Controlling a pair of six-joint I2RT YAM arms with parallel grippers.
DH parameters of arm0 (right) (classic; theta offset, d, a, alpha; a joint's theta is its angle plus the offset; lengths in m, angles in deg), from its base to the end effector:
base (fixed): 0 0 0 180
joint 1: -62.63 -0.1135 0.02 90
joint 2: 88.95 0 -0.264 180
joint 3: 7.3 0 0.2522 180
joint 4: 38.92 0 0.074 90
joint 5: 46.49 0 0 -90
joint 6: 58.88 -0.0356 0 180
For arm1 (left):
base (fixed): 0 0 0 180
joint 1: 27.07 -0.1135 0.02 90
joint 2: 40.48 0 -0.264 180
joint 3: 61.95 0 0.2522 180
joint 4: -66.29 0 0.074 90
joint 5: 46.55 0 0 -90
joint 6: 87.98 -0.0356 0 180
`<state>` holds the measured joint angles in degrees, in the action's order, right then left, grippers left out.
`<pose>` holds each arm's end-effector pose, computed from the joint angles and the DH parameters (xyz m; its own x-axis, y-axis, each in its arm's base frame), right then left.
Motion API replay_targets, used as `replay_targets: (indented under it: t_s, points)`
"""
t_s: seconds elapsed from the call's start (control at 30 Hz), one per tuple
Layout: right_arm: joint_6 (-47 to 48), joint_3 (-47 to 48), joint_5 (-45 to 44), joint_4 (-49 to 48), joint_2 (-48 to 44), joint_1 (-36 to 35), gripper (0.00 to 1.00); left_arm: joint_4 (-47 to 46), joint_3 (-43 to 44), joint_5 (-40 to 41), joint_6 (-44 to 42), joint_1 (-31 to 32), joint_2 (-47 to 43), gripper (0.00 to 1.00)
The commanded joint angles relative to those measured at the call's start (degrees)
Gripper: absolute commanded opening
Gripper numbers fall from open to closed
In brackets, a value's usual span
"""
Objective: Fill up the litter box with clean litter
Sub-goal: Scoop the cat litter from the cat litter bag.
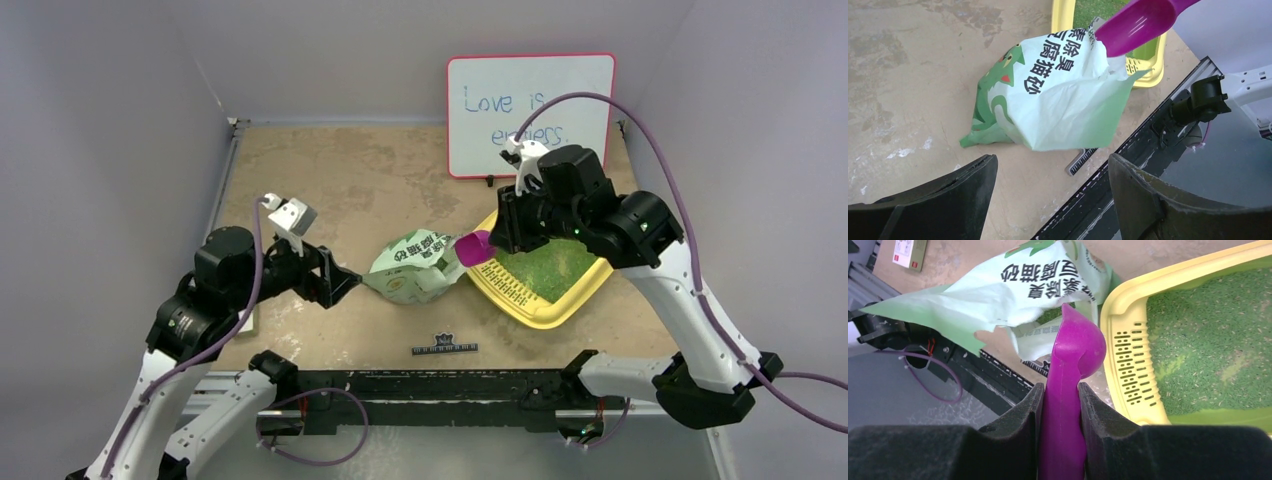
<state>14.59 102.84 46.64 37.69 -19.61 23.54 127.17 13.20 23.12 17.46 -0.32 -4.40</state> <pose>0.1591 0.1318 0.4612 -0.6243 -0.1411 -0.7684 -0.5073 0.8212 0.2614 0.0856 -0.0570 0.3880 -0.5088 -0.0231 -0.8605 0.5961 0.7117 -0.3716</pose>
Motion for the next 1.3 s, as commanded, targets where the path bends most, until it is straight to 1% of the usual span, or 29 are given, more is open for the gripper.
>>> replay_targets:
  t_s: [0.0, 0.1, 0.17, 0.23, 0.3, 0.4, 0.5, 0.6, 0.7, 0.83, 0.93, 1.0, 1.03, 1.07, 1.1, 1.17, 1.23, 1.27]
  points:
    - [-0.5, 1.3, -3.8, 0.4, 0.1, 0.2, 0.00, -6.4, -2.2, -2.9, 1.0, -0.1, 2.1, 0.81]
    - [-0.8, -0.2, -1.5, 0.2, 0.8, 0.1, 0.00, -12.2, -4.9, -8.8, 1.5, -0.1, 3.2, 0.81]
    - [-1.1, -0.9, -1.0, -0.2, 0.9, -0.1, 0.00, -14.2, -6.1, -10.9, 1.4, -0.1, 4.0, 0.81]
    - [-1.5, -1.9, 1.0, -1.9, 0.4, -0.2, 0.00, -14.1, -6.4, -12.4, 0.5, -0.1, 4.4, 0.81]
    - [-1.4, -2.5, 5.4, -4.0, 0.2, -0.3, 0.00, -12.7, -6.2, -14.3, -0.9, -0.1, 4.3, 0.81]
    - [-1.5, -3.3, 8.8, -6.9, -0.1, -0.7, 0.00, -10.8, -4.7, -10.8, -2.5, -0.1, 2.4, 0.81]
    - [-1.4, -4.6, 11.3, -8.5, 0.8, -1.1, 0.00, -11.2, -4.6, -7.0, -2.1, -0.1, -0.8, 0.84]
    - [-1.9, -5.0, 6.1, -7.1, 3.1, -2.0, 0.00, -11.7, -5.5, -6.4, -1.3, -0.1, -2.9, 0.87]
    - [-2.4, -4.4, 2.2, -5.7, 5.7, -3.1, 0.00, -9.6, -4.7, -5.9, -1.8, -0.1, -2.6, 0.87]
    - [-4.8, -1.5, -8.4, -3.4, 8.0, -5.2, 0.00, -7.3, -3.8, -4.5, -2.1, -0.1, -1.5, 0.87]
    - [-6.3, 1.2, -15.1, -1.5, 8.8, -6.3, 0.00, -7.1, -3.9, -5.7, -1.3, -0.1, -0.5, 0.87]
    - [-6.7, 2.3, -17.4, -2.0, 8.0, -7.1, 0.00, -6.9, -4.2, -7.7, -1.0, -0.1, 0.6, 0.87]
    - [-6.2, 2.2, -16.4, -3.3, 7.2, -7.3, 0.00, -7.3, -4.7, -8.7, -0.3, -0.1, 1.0, 0.87]
    - [-5.3, 1.3, -12.8, -5.7, 5.9, -7.3, 0.00, -8.2, -5.3, -9.2, 0.5, -0.1, 1.3, 0.87]
    - [-4.3, -0.1, -6.2, -9.1, 4.6, -7.4, 0.00, -9.0, -6.0, -9.3, 1.5, -0.1, 1.6, 0.87]
    - [-4.2, -2.6, 2.6, -14.4, 2.5, -7.4, 0.00, -12.2, -7.6, -10.0, 3.6, -0.1, 1.7, 0.87]
    - [-4.8, -3.5, 7.8, -16.2, 2.3, -7.4, 0.00, -15.7, -9.1, -11.3, 4.6, -0.1, 1.7, 0.87]
    - [-4.9, -3.4, 8.7, -15.7, 2.8, -7.4, 0.00, -16.5, -9.4, -11.1, 4.8, -0.1, 1.6, 0.87]
